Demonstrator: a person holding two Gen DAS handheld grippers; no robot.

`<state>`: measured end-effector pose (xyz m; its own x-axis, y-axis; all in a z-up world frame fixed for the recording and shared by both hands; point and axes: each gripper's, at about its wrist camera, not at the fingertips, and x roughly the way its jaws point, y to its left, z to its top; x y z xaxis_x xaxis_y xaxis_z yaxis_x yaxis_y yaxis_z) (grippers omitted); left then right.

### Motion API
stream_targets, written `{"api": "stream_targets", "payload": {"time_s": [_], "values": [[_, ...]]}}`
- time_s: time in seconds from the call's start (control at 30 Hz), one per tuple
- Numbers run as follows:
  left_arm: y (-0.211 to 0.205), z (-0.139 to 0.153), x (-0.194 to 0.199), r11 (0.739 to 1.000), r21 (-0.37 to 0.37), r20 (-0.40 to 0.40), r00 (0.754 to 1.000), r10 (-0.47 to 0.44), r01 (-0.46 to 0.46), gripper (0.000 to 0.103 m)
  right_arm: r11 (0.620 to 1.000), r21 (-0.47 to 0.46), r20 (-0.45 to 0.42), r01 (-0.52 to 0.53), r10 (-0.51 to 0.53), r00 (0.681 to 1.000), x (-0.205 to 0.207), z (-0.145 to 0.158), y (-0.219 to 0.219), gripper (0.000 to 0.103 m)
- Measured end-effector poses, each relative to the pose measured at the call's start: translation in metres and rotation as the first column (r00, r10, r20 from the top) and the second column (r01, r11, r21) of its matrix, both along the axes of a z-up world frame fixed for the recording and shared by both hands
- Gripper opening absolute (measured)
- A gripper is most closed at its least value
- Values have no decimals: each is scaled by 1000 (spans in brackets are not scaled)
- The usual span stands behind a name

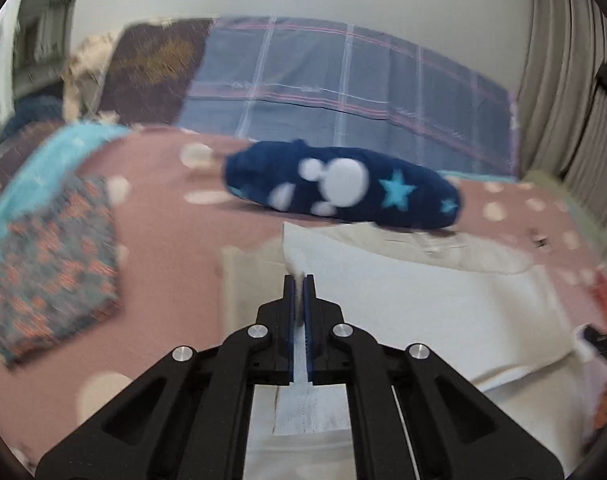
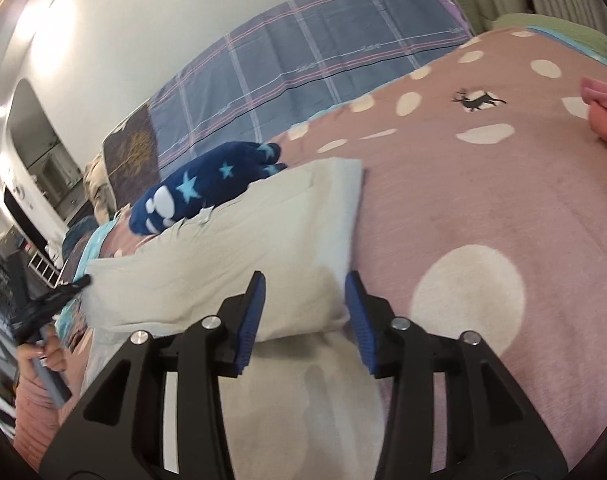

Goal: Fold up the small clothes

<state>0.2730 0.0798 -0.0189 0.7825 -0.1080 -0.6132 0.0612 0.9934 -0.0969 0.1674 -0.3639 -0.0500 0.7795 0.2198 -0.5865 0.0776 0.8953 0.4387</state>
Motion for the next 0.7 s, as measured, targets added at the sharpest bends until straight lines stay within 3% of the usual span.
{"api": "stream_targets", "payload": {"time_s": [0.13,0.2,0.3,0.4,0.47,0.53,0.57,0.7], "values": [[13,-25,10,995,48,-88,992,91,-87,6,997,-74,-54,-14,10,998,6,-7,10,45],[10,-30,7,990,63,-89,988,128,-123,6,995,-93,-73,-25,19,997,9,-10,15,46],[-16,-22,-3,999,38,-56,998,36,-34,7,995,-94,-91,-34,25,995,11,-15,18,46],[-52,-21,-4,996,19,-55,995,-83,84,16,994,-107,-100,-38,27,995,12,-17,20,46],[-73,-37,1,990,26,-108,985,-132,135,20,994,-102,-95,-37,27,995,11,-16,19,47],[-88,-70,10,988,63,-187,974,-130,144,22,996,-89,-85,-29,21,996,9,-14,16,49],[-89,-75,11,987,74,-189,974,-126,142,22,997,-77,-81,-22,16,997,8,-14,13,49],[-69,-73,10,988,-62,-183,972,-149,140,22,1000,30,-88,-8,11,996,21,-4,-7,49]]}}
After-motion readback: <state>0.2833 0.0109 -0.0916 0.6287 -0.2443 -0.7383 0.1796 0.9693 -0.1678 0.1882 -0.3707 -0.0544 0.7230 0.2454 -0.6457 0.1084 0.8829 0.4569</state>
